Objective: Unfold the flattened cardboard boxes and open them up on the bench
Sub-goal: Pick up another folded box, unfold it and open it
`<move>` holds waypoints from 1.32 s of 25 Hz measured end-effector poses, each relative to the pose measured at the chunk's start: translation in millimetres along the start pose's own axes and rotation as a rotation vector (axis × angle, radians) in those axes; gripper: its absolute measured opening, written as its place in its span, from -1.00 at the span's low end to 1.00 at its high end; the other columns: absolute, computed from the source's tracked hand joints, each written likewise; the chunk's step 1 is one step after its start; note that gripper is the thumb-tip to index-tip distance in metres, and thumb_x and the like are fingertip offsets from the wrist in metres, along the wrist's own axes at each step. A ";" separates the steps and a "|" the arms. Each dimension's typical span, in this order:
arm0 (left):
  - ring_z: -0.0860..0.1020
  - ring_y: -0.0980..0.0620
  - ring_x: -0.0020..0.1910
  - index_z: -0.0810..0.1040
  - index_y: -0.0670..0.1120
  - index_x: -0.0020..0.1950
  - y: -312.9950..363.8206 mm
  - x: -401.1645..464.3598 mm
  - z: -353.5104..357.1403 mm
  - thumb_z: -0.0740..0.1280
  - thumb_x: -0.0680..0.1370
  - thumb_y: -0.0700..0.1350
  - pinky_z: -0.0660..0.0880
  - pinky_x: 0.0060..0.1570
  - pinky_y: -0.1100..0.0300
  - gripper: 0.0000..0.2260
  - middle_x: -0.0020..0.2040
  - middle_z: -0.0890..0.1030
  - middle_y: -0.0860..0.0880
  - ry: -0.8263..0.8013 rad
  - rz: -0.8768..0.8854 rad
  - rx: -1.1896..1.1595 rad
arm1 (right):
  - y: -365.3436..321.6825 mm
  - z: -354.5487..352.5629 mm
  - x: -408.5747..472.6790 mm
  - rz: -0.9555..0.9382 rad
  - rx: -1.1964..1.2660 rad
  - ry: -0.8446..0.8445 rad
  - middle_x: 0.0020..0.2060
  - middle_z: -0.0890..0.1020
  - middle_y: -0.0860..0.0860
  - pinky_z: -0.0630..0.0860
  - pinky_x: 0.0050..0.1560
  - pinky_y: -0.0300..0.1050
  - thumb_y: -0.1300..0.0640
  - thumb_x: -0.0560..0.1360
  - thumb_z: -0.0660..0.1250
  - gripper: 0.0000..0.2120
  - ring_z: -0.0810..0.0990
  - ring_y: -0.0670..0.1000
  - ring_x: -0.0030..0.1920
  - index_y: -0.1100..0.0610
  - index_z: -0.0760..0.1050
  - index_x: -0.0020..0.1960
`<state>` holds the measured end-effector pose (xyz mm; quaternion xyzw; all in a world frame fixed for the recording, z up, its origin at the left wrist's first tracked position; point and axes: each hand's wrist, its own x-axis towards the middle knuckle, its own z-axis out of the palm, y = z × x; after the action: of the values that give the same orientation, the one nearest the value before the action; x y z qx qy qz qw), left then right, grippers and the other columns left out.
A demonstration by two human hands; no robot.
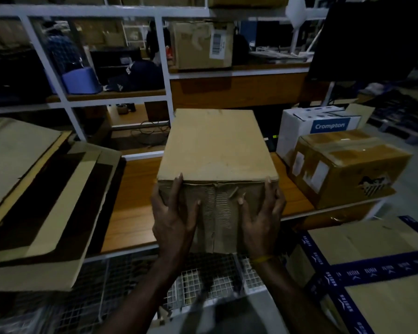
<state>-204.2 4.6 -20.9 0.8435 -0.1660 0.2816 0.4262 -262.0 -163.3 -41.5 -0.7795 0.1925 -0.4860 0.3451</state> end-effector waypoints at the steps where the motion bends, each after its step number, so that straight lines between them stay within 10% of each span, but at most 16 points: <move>1: 0.36 -0.22 0.39 0.12 0.20 0.56 -9.6 -3.4 4.7 0.46 0.50 0.03 0.49 -0.09 0.09 -0.26 0.49 0.23 -0.21 -0.020 0.007 -0.026 | 7.4 3.7 -4.5 -0.008 -0.017 -0.033 0.41 0.28 0.24 0.44 0.23 0.02 -0.17 0.55 0.28 -0.35 0.36 0.26 0.38 -0.21 0.07 0.54; 9: 0.38 -0.30 0.33 0.05 0.32 0.56 -94.3 -11.7 44.4 0.51 0.45 -0.06 0.59 0.05 -0.12 -0.14 0.46 0.19 -0.26 -0.260 0.096 -0.007 | 49.2 43.8 -20.5 0.023 -0.123 -0.209 0.39 0.25 0.16 0.46 0.29 0.12 0.00 0.53 0.39 -0.22 0.39 0.23 0.33 -0.37 -0.02 0.52; 15: 0.12 -0.19 0.55 0.38 0.18 0.47 -71.0 75.4 42.4 0.32 0.54 0.01 0.38 0.34 -0.21 -0.51 0.61 0.01 -0.11 -0.063 0.088 -0.047 | -11.1 79.1 55.4 0.002 -0.129 -0.063 0.32 0.34 0.13 0.43 0.27 0.09 -0.03 0.52 0.39 -0.38 0.36 0.18 0.30 -0.34 0.22 0.48; 20: 0.39 -0.18 0.35 0.51 0.26 0.31 -49.8 161.0 21.1 0.29 0.53 0.12 0.38 0.20 -0.08 -0.66 0.58 0.18 0.12 -0.096 0.079 0.042 | -55.6 101.7 130.3 0.049 -0.059 -0.201 0.41 0.28 0.00 0.38 0.39 0.13 -0.16 0.45 0.38 -0.50 0.33 0.10 0.40 -0.33 0.38 0.37; 25: 0.41 -0.12 0.38 0.50 0.28 0.33 -54.2 230.7 1.6 0.25 0.50 0.33 0.37 0.31 -0.14 -0.58 0.54 0.28 0.13 -0.354 0.016 0.180 | -80.2 113.9 175.1 0.082 0.044 -0.436 0.30 0.32 -0.15 0.36 0.02 -0.50 -0.09 0.47 0.44 -0.53 0.43 -0.32 0.21 -0.14 0.47 0.36; 33: 0.05 -0.22 0.56 0.21 0.30 0.51 -53.8 242.5 -14.5 0.15 0.50 0.42 0.07 0.47 -0.23 -0.40 0.61 0.06 0.03 -0.836 0.010 0.371 | -85.8 113.0 173.9 0.008 -0.356 -0.833 0.57 0.12 -0.06 0.11 0.49 0.12 -0.34 0.48 0.28 -0.42 0.02 0.08 0.57 -0.26 0.31 0.45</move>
<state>9.6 38.0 101.9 0.9460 -0.2745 -0.0559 0.1629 -85.6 -175.2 96.7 -0.9550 0.1209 -0.0888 0.2558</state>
